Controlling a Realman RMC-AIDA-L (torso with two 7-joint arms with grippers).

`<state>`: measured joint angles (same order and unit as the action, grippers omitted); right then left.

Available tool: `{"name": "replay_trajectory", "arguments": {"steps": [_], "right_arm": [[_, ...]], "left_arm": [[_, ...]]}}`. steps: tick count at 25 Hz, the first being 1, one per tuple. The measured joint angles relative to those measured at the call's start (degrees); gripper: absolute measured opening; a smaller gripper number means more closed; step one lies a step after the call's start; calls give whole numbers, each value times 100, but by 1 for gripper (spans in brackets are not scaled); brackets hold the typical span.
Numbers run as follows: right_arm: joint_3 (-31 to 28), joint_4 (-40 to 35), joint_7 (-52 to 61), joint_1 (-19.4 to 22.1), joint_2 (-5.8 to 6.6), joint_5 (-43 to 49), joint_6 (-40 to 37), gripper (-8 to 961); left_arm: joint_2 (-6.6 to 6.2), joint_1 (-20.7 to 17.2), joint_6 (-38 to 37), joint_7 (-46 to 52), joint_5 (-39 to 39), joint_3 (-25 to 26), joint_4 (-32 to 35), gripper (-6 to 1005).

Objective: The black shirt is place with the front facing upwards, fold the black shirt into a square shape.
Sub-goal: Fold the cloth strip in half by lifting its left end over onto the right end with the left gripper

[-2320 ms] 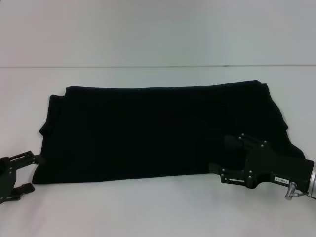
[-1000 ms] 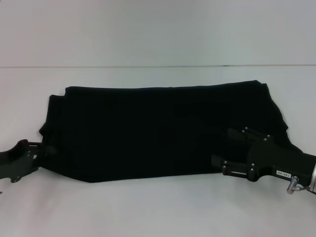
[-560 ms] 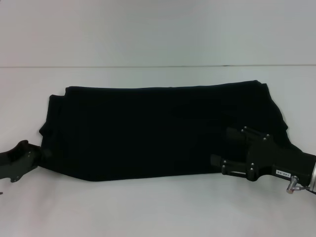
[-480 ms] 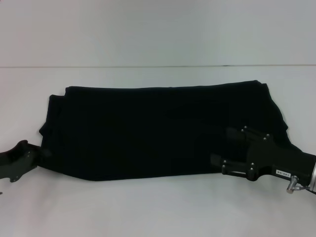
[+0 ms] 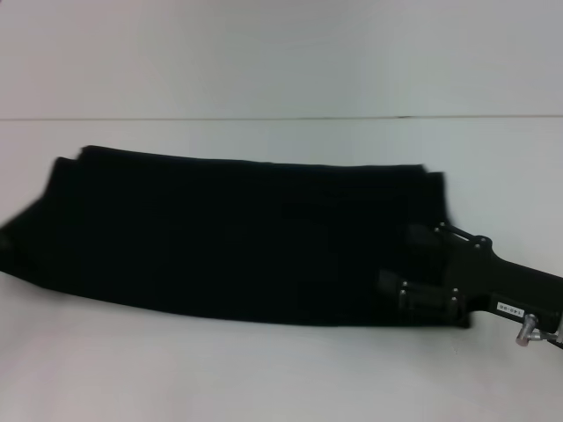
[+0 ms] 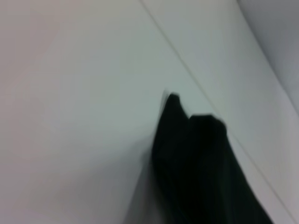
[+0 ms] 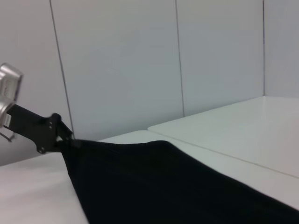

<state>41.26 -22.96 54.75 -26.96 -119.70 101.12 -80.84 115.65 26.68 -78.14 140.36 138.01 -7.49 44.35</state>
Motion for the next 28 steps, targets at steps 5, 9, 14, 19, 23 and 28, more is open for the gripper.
{"name": "replay_trajectory", "arguments": {"steps": [5,9,14,19,23,28], "right_arm": [[-128,6,0,97,0,-45,-80,923],[-242,6,2,191,0,-49,-119,924],[-494,17,9,410,1,-50,-119,924],[-667,20,32,677,8,-49,-145,923],[-793,-48,118,921,39,-48,-243,923],[-1147,-62,134,1238,100,-39,-544,923]], "left_arm": [[-166,-41,29,-9,10,315,323,14],[-199,-21,56,-9,19,367,352,14],[-207,125,-130,-24,-294,327,112,14],[-178,457,-533,-258,-1252,14,-401,15],[-19,1045,-571,-471,-1921,-720,-917,15],[656,1947,-401,-813,-2148,-1492,-1240,15]]}}
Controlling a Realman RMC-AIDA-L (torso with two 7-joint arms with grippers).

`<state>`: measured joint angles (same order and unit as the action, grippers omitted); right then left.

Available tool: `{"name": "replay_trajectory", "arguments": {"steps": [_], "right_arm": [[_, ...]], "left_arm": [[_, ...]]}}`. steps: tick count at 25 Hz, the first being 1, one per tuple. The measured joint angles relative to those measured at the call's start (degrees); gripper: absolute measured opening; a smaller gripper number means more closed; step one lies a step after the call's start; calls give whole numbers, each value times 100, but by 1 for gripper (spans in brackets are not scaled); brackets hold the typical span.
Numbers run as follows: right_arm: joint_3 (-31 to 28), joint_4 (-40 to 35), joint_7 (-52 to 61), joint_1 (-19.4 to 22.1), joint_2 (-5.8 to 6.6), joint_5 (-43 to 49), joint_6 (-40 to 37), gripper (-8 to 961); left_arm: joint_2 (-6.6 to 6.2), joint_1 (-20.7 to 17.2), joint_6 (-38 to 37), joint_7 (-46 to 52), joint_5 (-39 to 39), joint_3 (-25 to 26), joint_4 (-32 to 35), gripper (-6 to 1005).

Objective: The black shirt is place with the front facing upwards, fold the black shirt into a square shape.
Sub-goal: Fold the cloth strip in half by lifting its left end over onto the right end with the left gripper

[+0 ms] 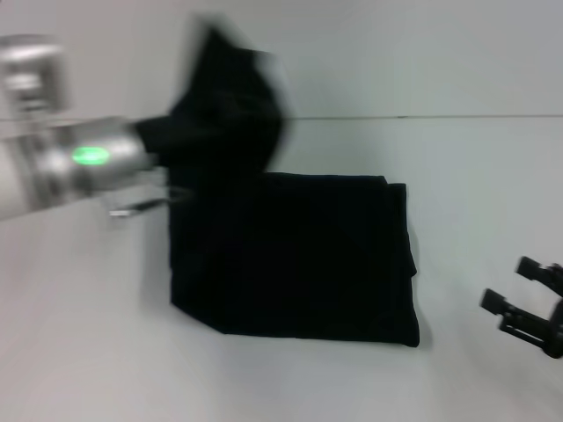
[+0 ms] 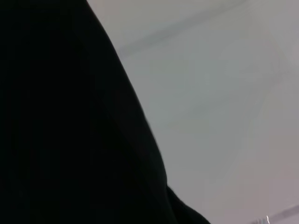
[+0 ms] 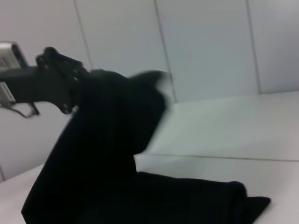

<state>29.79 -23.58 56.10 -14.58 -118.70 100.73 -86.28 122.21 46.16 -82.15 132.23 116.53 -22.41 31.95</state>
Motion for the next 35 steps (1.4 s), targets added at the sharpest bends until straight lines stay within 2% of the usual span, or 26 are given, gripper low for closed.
{"name": "replay_trajectory", "arguments": {"steps": [1,2,3,6,8,10,14,16,21,28,32,35], "right_arm": [[-44,-2,0,37,7,4,-34,923],[-115,-8,0,97,15,9,-101,923],[-171,-17,0,156,26,9,-170,922],[-351,-49,0,294,60,17,-365,922],[-430,-67,0,350,67,31,-449,922],[-459,-75,0,381,68,34,-481,922],[-495,-77,3,369,74,40,-410,924],[-498,-77,3,330,73,42,-376,923],[-497,-77,10,207,62,44,-350,922],[-486,-77,15,137,25,44,-213,923],[-497,-77,15,104,13,44,-186,923],[-498,-76,15,82,9,41,-171,924]], "left_arm": [[131,131,169,-117,-39,-205,-129,15],[190,257,390,-301,-138,-421,-376,15],[213,347,574,-472,-224,-592,-632,15],[221,579,1291,-1332,-466,-882,-1953,15],[243,546,1749,-1775,-447,-910,-2562,15],[244,394,1950,-1979,-430,-920,-2809,15],[243,-4,1822,-2067,-411,-923,-2908,15],[244,-70,1741,-2104,-410,-923,-2913,15],[246,-15,1602,-2139,-381,-925,-2990,30],[250,-32,849,-2601,-420,-789,-3048,87],[245,-70,689,-2614,-377,-922,-3002,120],[237,-97,692,-2582,-370,-1088,-2971,218]]}}
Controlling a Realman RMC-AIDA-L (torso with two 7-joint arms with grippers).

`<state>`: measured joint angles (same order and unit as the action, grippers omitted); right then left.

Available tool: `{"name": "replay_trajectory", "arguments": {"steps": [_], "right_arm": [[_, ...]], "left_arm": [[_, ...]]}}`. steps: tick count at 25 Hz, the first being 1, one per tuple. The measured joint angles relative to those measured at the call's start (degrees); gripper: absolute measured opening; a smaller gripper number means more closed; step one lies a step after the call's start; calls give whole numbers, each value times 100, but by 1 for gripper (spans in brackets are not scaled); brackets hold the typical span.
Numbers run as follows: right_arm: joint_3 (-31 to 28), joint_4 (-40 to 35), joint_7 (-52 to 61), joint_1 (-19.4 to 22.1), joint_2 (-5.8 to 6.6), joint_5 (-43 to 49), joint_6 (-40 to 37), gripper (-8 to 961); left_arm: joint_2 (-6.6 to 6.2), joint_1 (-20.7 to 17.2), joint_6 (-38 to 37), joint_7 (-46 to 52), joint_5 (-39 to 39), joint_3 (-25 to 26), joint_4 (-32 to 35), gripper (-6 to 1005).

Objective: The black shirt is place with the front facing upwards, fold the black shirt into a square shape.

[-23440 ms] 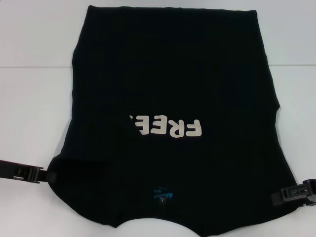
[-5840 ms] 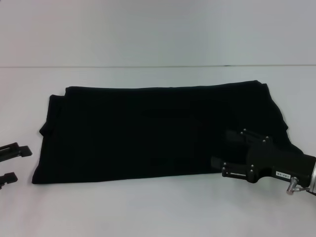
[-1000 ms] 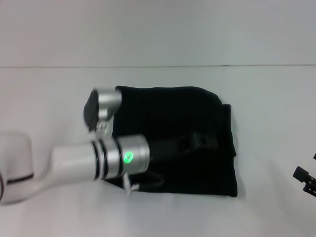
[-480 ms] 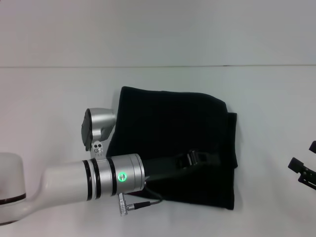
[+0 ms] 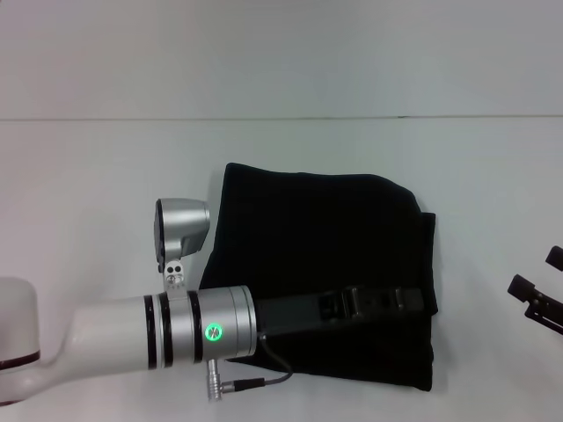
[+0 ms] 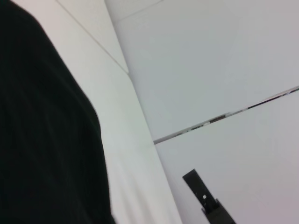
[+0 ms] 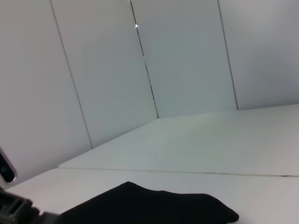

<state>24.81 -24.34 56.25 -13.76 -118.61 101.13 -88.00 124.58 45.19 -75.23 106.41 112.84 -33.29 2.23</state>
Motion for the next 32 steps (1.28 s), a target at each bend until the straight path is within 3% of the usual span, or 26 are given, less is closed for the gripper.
{"name": "replay_trajectory", "arguments": {"steps": [5,9,13,16,17,21,24,32], "right_arm": [[-46,11,46,-25,-3,-39,17,924],[51,32,229,-179,-13,6,-124,923],[369,69,-5,-477,-115,237,-301,922],[674,246,-293,-721,-141,391,-105,923],[775,337,-434,-796,-142,434,21,923],[1034,582,-908,-963,-141,507,624,924],[1235,624,-992,-1011,-157,511,984,923],[1426,668,-1222,-910,-142,516,1387,922]], "left_arm": [[-28,-89,-426,-41,8,-185,313,410],[-27,-440,-1185,-535,14,-377,1203,599],[-40,-984,-1437,-1011,13,-384,2232,789],[-44,-1255,-1498,-1319,-22,-326,2632,835],[-46,-1524,-1550,-1813,-199,4,2828,851],[-46,-1766,-1612,-2121,-479,632,2764,913],[-56,-1829,-1549,-2088,-475,744,2781,959],[-67,-1789,-1261,-1613,-450,786,2813,951]]}}
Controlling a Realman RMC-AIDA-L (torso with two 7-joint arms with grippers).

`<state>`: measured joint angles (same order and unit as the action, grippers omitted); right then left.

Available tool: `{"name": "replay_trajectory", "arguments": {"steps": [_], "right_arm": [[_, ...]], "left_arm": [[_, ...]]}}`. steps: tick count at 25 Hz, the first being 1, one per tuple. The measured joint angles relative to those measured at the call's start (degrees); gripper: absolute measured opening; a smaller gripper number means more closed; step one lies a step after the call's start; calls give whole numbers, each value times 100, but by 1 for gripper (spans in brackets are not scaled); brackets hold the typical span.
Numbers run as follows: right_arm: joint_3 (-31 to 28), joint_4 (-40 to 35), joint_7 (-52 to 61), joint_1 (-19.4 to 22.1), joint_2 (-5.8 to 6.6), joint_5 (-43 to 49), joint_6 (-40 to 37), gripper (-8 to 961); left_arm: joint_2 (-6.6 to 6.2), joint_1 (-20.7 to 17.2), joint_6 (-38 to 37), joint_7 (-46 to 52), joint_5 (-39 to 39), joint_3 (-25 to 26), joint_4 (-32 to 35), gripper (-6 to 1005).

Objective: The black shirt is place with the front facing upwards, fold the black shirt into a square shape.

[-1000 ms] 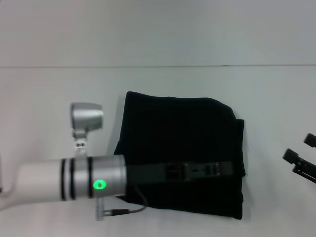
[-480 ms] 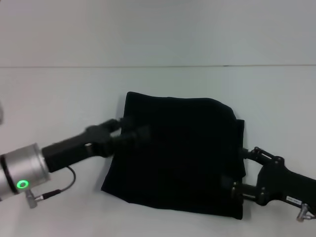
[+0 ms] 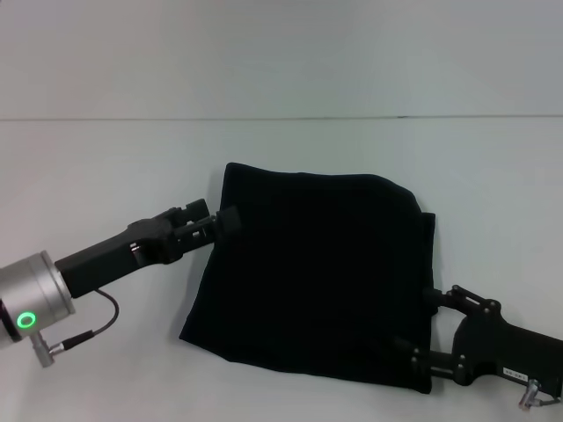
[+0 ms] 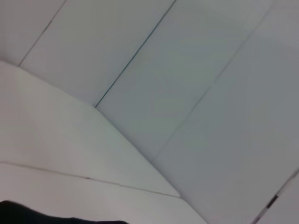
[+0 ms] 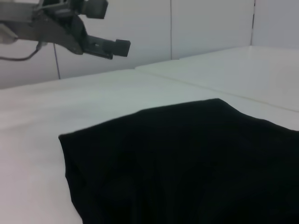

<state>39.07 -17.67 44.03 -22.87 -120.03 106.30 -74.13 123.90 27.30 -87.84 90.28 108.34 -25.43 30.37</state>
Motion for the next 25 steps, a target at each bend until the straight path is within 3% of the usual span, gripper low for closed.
{"name": "replay_trajectory", "arguments": {"steps": [5,10,16,25], "right_arm": [[-50,-50,-37,87,15,-25,-24,923],[-421,-145,-321,357,41,-121,-720,923],[-512,-331,-598,832,42,-86,-1479,923],[-475,-306,-780,1063,35,272,-1631,924]], "left_arm": [[-61,157,325,621,105,-34,-14,951],[-150,409,1059,1750,184,-237,-19,950],[-329,1072,2128,3744,1370,-847,-26,950],[-332,1396,2730,3858,1569,-1049,-135,949]]}}
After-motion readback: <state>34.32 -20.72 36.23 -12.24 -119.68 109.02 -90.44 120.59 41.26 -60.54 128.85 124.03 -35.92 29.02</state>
